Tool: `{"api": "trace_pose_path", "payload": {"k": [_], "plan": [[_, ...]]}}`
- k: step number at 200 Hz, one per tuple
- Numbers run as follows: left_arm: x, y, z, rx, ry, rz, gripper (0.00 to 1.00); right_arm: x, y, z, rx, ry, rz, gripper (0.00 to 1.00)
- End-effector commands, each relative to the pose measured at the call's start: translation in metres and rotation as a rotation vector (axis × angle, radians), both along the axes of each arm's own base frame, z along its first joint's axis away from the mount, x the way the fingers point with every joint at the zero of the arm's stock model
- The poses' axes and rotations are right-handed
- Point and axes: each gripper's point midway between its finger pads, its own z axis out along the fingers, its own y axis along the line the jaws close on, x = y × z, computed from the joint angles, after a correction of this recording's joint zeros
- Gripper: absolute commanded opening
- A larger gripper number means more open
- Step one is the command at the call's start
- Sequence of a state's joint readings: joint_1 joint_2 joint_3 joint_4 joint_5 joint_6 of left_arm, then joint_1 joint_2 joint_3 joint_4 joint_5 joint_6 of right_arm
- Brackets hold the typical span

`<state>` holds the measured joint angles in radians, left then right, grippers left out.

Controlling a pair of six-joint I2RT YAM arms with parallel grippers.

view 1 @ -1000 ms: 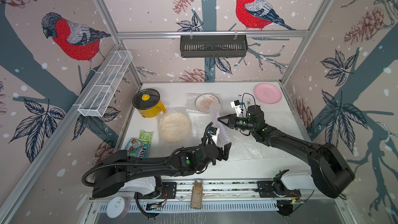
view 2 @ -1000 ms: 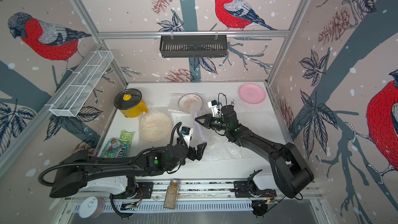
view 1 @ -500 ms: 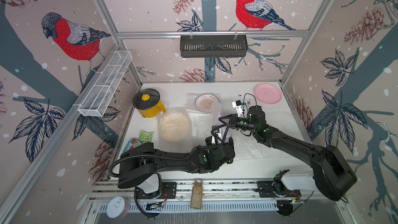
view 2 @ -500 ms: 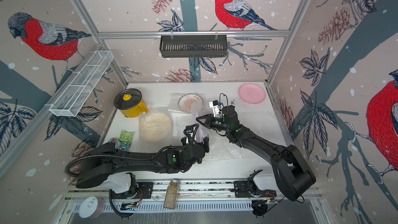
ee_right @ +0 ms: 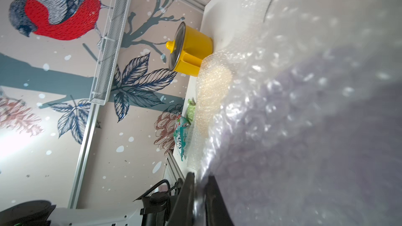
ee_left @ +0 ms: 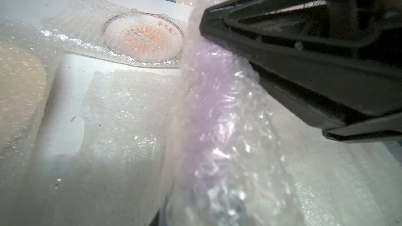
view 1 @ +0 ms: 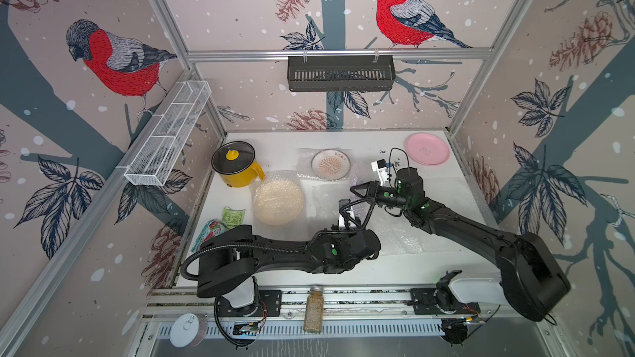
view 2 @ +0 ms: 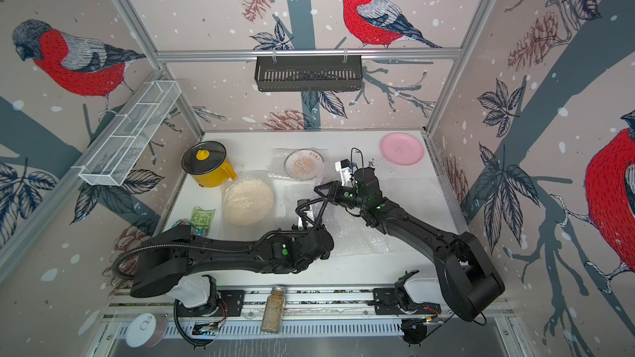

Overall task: Unpack dinner plates from bubble wrap
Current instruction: Adjust the bubble wrap on the bubble wrap.

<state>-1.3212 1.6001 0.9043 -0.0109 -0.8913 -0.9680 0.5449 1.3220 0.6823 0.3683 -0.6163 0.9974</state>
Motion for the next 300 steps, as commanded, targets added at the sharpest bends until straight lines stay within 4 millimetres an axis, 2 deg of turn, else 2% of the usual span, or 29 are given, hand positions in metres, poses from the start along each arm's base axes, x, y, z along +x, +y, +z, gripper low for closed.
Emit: {"api": "trace_pose_path", "payload": {"k": [1, 29, 55, 70, 87, 111, 120, 125, 140, 156, 161, 178, 229, 253, 277, 300], "plan": [[0.006, 0.002, 0.012, 0.038, -0.048, 0.028, 0.14, -0.002, 0.001, 0.002, -0.023, -0.003, 0.008, 0.13], [0.011, 0.010, 0.016, 0.099, -0.061, 0.055, 0.00, 0.000, 0.002, 0.013, -0.028, -0.029, 0.014, 0.20], [0.017, 0.021, 0.021, 0.154, -0.081, 0.071, 0.00, 0.002, 0.003, 0.024, -0.038, -0.058, 0.026, 0.29], [0.024, 0.028, 0.020, 0.194, -0.076, 0.081, 0.00, 0.003, 0.004, 0.031, -0.047, -0.073, 0.033, 0.39], [0.034, 0.040, 0.017, 0.238, -0.067, 0.104, 0.00, 0.003, 0.003, 0.041, -0.062, -0.097, 0.038, 0.58], [0.044, 0.059, 0.022, 0.299, -0.087, 0.152, 0.00, 0.006, -0.008, 0.050, -0.095, -0.119, 0.015, 0.78], [0.048, 0.064, 0.025, 0.322, -0.096, 0.167, 0.00, 0.009, -0.012, 0.049, -0.109, -0.112, 0.009, 0.83], [0.050, 0.068, 0.027, 0.334, -0.102, 0.180, 0.00, 0.006, -0.017, 0.058, -0.102, -0.133, 0.002, 0.86], [0.054, 0.079, 0.032, 0.377, -0.124, 0.219, 0.00, 0.007, -0.026, 0.062, -0.118, -0.142, -0.013, 0.93], [0.056, 0.091, 0.039, 0.446, -0.169, 0.266, 0.00, 0.008, -0.039, 0.061, -0.145, -0.146, -0.046, 0.97], [0.059, 0.090, 0.050, 0.452, -0.191, 0.287, 0.00, 0.010, -0.044, 0.061, -0.154, -0.145, -0.060, 0.98], [0.063, 0.100, 0.062, 0.532, -0.222, 0.353, 0.00, 0.013, -0.061, 0.055, -0.181, -0.140, -0.108, 1.00], [0.060, 0.128, 0.078, 0.764, -0.320, 0.482, 0.00, 0.012, -0.093, 0.034, -0.220, -0.121, -0.199, 0.99], [0.068, 0.110, 0.062, 0.909, -0.326, 0.434, 0.00, 0.011, -0.099, 0.025, -0.229, -0.108, -0.210, 0.99], [0.066, 0.104, 0.057, 0.888, -0.325, 0.429, 0.00, 0.012, -0.108, 0.019, -0.256, -0.093, -0.234, 0.99], [0.067, 0.088, 0.044, 0.959, -0.338, 0.385, 0.00, 0.011, -0.114, 0.016, -0.266, -0.086, -0.245, 0.99]]}}
